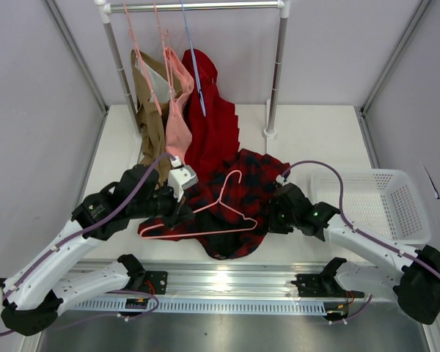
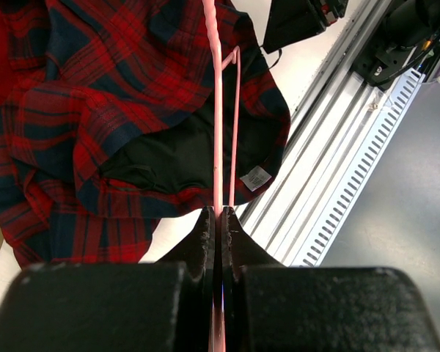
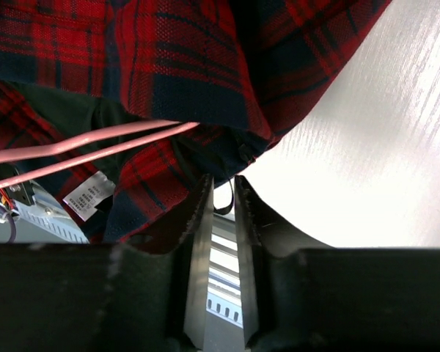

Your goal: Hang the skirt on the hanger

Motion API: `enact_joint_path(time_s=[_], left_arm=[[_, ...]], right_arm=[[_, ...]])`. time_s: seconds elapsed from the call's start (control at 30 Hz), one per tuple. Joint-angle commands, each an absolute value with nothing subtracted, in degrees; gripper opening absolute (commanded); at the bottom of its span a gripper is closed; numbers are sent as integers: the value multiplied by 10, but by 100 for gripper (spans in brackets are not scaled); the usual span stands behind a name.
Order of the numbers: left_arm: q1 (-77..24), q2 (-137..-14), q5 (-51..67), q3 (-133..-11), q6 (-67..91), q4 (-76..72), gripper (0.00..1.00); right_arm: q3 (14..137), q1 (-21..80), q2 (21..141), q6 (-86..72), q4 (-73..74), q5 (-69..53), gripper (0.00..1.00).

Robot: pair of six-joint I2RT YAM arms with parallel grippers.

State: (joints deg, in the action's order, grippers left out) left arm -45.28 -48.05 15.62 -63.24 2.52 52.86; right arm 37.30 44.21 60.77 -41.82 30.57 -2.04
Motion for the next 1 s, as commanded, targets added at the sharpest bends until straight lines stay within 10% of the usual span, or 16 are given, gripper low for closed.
enact_joint_path(time_s=[0.0, 0.97], left_arm=[[-458, -480, 174, -663, 14, 511, 0], [-466, -479, 187, -678, 4, 529, 0]], right_arm=[[384, 446, 617, -422, 281, -22, 18], [421, 445, 648, -410, 287, -9, 6]])
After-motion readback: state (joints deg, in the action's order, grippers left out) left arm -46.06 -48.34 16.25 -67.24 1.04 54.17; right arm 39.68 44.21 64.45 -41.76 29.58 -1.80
